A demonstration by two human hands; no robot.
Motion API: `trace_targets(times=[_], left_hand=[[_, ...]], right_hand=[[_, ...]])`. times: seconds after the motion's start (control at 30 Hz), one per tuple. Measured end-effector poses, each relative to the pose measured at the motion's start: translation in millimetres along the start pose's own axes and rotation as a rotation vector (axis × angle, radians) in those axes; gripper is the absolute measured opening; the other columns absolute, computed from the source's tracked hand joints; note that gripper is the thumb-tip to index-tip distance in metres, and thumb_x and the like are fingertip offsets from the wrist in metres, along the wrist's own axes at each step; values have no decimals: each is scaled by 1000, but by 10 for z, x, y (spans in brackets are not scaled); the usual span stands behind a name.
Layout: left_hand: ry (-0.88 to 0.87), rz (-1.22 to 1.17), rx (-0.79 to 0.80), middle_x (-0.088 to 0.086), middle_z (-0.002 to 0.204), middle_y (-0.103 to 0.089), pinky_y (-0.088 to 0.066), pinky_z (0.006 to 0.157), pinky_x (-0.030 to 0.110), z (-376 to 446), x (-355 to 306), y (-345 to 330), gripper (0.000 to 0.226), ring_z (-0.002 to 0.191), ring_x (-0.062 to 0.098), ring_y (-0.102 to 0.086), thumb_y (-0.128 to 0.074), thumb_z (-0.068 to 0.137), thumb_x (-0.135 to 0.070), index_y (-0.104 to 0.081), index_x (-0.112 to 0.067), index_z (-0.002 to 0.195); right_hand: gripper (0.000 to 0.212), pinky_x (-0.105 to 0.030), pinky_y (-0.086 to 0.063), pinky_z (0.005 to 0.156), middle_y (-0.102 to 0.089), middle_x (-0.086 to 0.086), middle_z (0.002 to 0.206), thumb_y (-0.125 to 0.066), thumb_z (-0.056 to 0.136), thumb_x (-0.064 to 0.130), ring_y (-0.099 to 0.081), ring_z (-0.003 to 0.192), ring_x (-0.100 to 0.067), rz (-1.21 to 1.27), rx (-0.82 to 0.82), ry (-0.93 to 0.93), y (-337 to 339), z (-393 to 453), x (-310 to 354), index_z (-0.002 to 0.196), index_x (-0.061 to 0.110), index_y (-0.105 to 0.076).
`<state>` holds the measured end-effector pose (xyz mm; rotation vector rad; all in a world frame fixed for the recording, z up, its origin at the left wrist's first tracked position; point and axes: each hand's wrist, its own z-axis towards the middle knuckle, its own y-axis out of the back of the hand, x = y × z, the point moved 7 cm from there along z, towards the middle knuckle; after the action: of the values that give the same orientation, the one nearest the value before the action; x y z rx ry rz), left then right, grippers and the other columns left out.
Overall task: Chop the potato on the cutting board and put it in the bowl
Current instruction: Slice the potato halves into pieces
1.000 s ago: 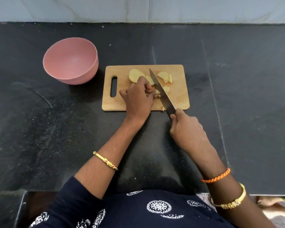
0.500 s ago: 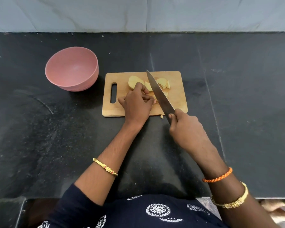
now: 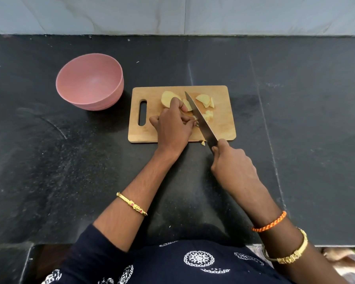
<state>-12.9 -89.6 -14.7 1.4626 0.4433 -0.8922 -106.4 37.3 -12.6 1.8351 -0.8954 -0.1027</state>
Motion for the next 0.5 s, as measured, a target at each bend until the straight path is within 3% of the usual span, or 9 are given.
trace_targets(times=[0.2, 0.4, 0.5], left_hand=[[5, 26, 6, -9, 80, -69, -18, 75, 30, -20, 1, -3, 32, 91, 9, -57, -74, 76, -22, -45, -27, 89], [0, 14, 60, -13, 86, -64, -20, 80, 29, 20, -57, -40, 10, 92, 9, -56, -66, 84, -20, -62, -25, 90], [-95, 78, 51, -9, 94, -67, -21, 83, 28, 130, -155, -39, 16, 99, 13, -55, -56, 89, -15, -67, -23, 97]], right_hand=[[24, -39, -50, 70, -56, -8, 84, -32, 101, 35, -57, 74, -26, 48, 24, 10, 101, -59, -144, 98, 16, -47], [25, -34, -43, 63, -57, -10, 79, -34, 101, 35, -56, 71, -30, 159, -101, 31, 195, -60, -216, 85, 17, -45], [28, -31, -36, 56, -57, -12, 75, -36, 99, 34, -54, 68, -32, 244, -150, 24, 249, 15, -299, 80, 16, -44]])
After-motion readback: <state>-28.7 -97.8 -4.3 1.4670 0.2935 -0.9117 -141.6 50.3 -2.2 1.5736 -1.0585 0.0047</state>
